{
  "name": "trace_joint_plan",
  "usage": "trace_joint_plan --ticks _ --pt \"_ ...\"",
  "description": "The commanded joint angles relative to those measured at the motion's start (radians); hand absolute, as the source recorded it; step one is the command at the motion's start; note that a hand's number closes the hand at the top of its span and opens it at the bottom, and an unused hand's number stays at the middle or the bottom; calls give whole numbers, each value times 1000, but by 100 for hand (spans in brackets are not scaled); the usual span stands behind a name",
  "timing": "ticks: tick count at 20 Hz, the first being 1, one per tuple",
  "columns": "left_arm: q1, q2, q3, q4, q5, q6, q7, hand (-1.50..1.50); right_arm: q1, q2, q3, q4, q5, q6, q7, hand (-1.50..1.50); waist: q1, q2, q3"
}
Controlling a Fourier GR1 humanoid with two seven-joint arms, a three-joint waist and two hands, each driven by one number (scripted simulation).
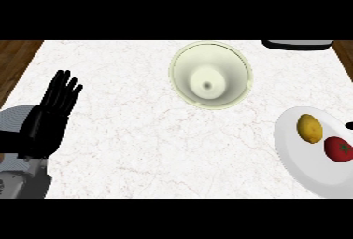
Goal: Pick the lemon from the plate and place it in the bowl
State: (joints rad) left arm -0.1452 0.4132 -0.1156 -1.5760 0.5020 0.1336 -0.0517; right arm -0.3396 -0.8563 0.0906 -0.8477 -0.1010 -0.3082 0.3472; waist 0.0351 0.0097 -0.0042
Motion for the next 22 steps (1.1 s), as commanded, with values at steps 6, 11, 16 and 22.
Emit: trace_joint_plan --ticks 6,11,16,22 --pt "-19 24 33 13 27 -39 12 0 -150 -97 150 13 -116 708 367 -150 22 -3 1" --pt "-33 -20 18 35 -15 -15 -5 0 -385 -41 125 158 -119 837 500 -150 2 -2 4" --pt "19 -23 64 -16 -9 -39 27 0 -400 45 91 199 -38 780 511 -150 -20 -8 4" --pt "53 -2 133 -40 3 -84 53 0 -338 108 52 136 -10 730 523 -150 -29 -11 4"
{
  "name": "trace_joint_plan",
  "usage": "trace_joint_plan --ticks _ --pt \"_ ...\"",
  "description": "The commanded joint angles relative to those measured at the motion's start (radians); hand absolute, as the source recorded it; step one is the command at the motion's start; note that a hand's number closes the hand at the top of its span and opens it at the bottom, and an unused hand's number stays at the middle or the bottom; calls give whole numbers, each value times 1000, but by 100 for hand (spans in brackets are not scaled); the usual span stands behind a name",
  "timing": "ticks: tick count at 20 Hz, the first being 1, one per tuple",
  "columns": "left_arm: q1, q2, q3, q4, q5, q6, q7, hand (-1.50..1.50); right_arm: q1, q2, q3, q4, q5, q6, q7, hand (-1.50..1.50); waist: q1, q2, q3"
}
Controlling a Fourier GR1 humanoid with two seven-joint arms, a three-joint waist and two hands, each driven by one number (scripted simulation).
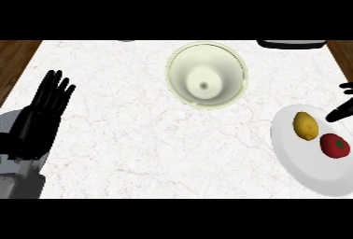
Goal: Pick the lemon from the plate and place it in the bowl
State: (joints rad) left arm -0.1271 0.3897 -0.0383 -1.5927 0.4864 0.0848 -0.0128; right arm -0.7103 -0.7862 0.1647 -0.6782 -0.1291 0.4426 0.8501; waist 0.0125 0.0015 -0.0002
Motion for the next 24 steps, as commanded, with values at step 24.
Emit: trace_joint_plan --ticks 24 --pt "31 -72 117 -52 -72 -98 73 0 198 212 -97 -209 313 -167 -22 -150 -6 -2 0"
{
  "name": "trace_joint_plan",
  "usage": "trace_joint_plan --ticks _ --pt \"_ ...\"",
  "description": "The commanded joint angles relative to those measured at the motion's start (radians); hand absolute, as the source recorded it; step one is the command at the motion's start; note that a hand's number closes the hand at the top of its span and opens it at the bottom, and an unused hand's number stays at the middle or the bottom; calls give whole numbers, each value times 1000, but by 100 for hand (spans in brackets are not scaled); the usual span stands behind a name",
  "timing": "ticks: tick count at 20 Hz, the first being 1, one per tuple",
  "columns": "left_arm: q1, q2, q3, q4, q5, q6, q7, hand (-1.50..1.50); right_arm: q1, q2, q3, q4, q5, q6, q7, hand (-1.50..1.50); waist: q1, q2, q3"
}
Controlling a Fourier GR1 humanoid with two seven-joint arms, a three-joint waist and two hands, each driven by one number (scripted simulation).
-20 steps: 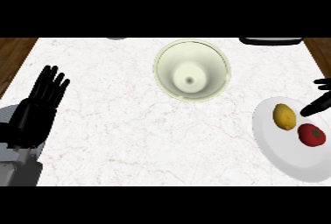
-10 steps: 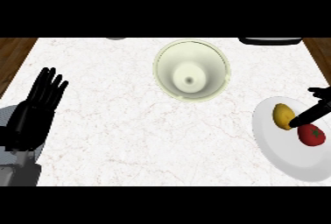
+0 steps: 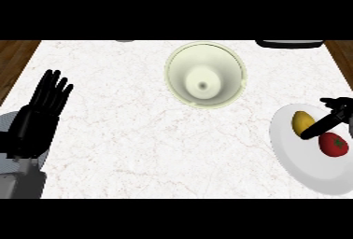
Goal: Pick the lemon from the plate and place it in the bowl
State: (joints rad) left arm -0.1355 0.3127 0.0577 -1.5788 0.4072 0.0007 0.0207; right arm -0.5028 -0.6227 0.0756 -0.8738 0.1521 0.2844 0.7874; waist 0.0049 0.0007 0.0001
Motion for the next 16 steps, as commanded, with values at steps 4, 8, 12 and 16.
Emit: trace_joint_plan --ticks 4,8,12,16 --pt "-37 -27 23 77 -38 -43 -31 0 -46 41 -45 171 86 19 -102 -150 1 2 0" --pt "-77 -34 34 10 -27 -2 72 0 -84 74 -54 183 110 30 -64 -150 0 0 0" --pt "-5 -53 29 13 -50 -24 14 0 -78 61 -7 196 170 75 -166 150 4 1 0" --pt "3 -94 -19 -93 -83 30 66 0 -91 64 18 254 237 71 -249 150 8 1 1"
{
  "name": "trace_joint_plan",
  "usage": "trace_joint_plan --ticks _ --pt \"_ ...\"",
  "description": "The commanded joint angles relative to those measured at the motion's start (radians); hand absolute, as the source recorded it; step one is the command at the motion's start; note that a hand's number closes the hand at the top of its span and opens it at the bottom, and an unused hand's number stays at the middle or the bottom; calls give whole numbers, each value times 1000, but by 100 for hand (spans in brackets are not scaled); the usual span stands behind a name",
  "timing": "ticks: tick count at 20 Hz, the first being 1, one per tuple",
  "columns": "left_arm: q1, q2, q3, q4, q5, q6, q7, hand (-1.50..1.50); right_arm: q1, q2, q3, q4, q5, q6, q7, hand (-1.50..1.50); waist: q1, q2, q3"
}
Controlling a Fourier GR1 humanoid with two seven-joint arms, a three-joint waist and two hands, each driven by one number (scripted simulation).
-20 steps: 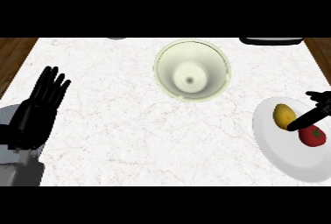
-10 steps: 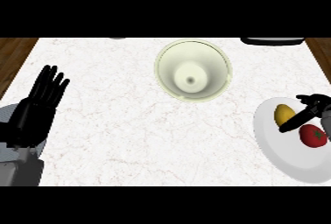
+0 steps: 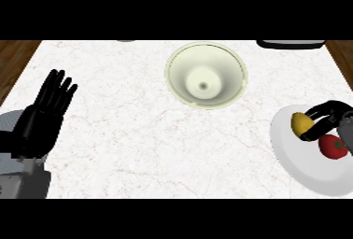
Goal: Pick the lemon from the plate and place it in the bowl
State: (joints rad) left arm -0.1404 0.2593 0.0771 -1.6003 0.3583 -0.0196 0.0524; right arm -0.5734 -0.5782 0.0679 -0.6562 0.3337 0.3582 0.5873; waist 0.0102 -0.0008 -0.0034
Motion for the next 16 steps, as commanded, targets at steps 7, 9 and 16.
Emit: trace_joint_plan --ticks 7,9,16 --pt "-19 -16 18 -8 -25 -6 27 0 -106 1 12 143 144 21 -133 150 1 4 4" --pt "-3 -23 26 -19 -36 2 24 0 -81 30 16 62 159 -13 -83 150 -5 1 3" --pt "-29 -21 -11 15 -25 -47 8 0 -218 379 406 -265 322 26 -412 150 85 -21 2"
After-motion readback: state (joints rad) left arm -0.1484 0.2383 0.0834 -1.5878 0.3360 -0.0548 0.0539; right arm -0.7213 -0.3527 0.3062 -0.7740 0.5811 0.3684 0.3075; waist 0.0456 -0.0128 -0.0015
